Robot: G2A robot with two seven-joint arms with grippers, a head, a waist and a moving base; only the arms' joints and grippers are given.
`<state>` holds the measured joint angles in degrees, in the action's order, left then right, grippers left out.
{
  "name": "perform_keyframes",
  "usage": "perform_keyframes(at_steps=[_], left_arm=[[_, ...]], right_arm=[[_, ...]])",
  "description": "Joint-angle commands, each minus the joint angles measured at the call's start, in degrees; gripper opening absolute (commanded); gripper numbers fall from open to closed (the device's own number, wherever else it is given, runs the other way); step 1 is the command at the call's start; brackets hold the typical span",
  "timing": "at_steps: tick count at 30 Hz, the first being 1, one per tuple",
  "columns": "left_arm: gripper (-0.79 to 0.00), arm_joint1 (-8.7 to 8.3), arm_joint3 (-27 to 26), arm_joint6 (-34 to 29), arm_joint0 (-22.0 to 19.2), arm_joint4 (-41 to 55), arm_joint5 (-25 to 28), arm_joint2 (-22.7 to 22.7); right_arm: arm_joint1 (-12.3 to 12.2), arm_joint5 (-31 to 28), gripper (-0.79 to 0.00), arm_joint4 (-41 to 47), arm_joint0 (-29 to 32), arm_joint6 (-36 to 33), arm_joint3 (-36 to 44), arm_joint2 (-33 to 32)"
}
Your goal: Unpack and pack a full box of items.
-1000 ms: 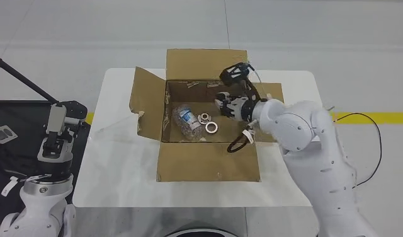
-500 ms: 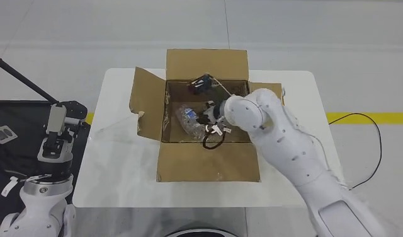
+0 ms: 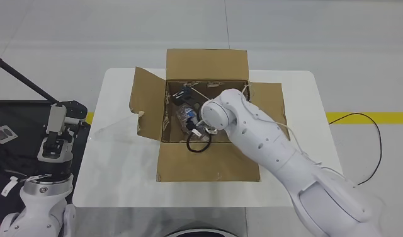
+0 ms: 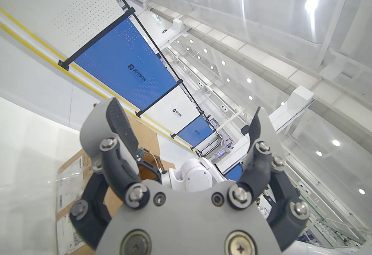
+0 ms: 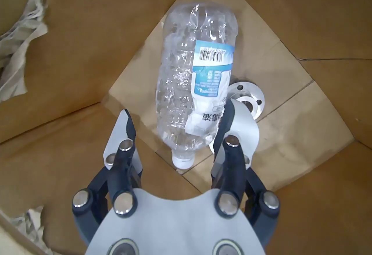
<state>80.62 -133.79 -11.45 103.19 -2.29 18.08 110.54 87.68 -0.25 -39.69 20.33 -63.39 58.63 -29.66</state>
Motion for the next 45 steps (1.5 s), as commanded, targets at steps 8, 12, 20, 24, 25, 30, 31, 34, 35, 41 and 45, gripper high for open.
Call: perform_keyframes(at_steps=[8,12,20,24,25,30,31,34,35,41,45], left_arm=[[0.0,0.0,0.0,0.0,0.0,0.0,0.0,0.0],[0.0,0.0,0.0,0.0,0.0,0.0,0.0,0.0],[0.0,0.0,0.0,0.0,0.0,0.0,0.0,0.0],[0.0,0.0,0.0,0.0,0.0,0.0,0.0,0.0],[0.0,0.0,0.0,0.0,0.0,0.0,0.0,0.0],[0.0,0.0,0.0,0.0,0.0,0.0,0.0,0.0],[0.0,0.0,0.0,0.0,0.0,0.0,0.0,0.0],[0.0,0.0,0.0,0.0,0.0,0.0,0.0,0.0],[0.0,0.0,0.0,0.0,0.0,0.0,0.0,0.0],[0.0,0.0,0.0,0.0,0.0,0.0,0.0,0.0],[0.0,0.0,0.0,0.0,0.0,0.0,0.0,0.0]], right_arm=[[3.9,0.0,-0.185,-0.3,-1.9,1.7,-7.2,3.4],[5.5,-0.2,-0.175,-0.7,-2.4,2.8,-9.6,4.4],[8.3,-0.5,-0.188,-2.6,-3.4,2.8,-14.2,6.2],[9.4,-1.3,-0.536,-2.9,-3.9,2.2,-16.4,6.5],[9.6,-1.5,-0.588,-2.9,-4.1,2.1,-16.9,6.5],[10.6,-2.1,-0.785,-3.3,-4.7,2.4,-19.2,6.1],[10.7,-2.2,-0.785,-3.4,-4.9,2.5,-19.5,6.0],[10.9,-2.5,-0.785,-3.4,-5.3,3.0,-20.2,5.3],[11.0,-2.6,-0.785,-3.4,-5.4,3.1,-20.3,5.0],[10.5,-3.3,-0.785,-3.2,-5.9,4.0,-20.1,2.7],[9.6,-3.7,-0.785,-3.4,-5.7,3.6,-18.9,0.8]])
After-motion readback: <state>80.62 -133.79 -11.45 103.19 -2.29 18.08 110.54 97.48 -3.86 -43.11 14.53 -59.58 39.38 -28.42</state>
